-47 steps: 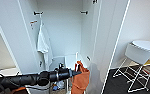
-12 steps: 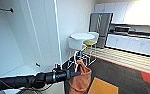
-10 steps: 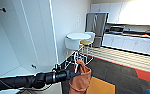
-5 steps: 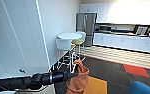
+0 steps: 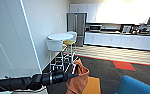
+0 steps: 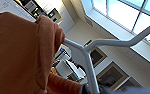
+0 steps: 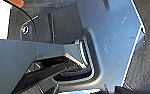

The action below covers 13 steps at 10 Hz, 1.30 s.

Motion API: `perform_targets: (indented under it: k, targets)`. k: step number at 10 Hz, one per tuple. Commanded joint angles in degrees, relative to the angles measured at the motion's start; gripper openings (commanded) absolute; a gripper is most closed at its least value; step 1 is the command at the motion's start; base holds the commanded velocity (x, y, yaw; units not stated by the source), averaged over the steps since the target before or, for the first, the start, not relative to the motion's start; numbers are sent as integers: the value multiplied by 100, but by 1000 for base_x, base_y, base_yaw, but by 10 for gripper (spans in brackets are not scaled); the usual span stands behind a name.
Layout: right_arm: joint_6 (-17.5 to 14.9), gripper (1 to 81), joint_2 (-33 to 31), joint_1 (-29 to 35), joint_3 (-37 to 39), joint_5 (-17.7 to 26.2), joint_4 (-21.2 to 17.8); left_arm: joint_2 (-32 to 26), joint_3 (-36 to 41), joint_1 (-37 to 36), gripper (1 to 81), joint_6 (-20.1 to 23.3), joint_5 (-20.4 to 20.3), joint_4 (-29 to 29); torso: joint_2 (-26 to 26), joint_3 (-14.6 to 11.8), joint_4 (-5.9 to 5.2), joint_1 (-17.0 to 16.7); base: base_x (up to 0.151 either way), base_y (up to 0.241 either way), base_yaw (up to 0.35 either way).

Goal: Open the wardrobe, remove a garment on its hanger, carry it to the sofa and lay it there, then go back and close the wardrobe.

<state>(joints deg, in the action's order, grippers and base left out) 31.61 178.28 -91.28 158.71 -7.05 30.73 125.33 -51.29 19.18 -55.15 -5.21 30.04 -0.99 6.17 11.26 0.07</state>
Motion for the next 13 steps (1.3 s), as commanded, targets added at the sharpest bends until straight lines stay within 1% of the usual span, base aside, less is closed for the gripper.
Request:
perform_targets:
  k: [1, 7, 10, 13]
  targets:
    - [-6, 811, 53, 149, 1, 274, 56, -60, 303, -850, 10, 171, -675, 283, 0, 0, 0, 0, 0, 0, -266]
    - [3, 811, 70, 141, 1, 274, 47, -139, 364, -779, 10, 162, -684, 319, 0, 0, 0, 0, 0, 0, -266]
    - [3, 811, 79, 105, -8, 204, 38, -43, 408, -771, 10, 162, -631, 310, 0, 0, 0, 0, 0, 0, -266]
    - [21, 811, 53, 105, 1, 204, 29, -51, 409, -612, 10, 162, -658, 310, 0, 0, 0, 0, 0, 0, -268]
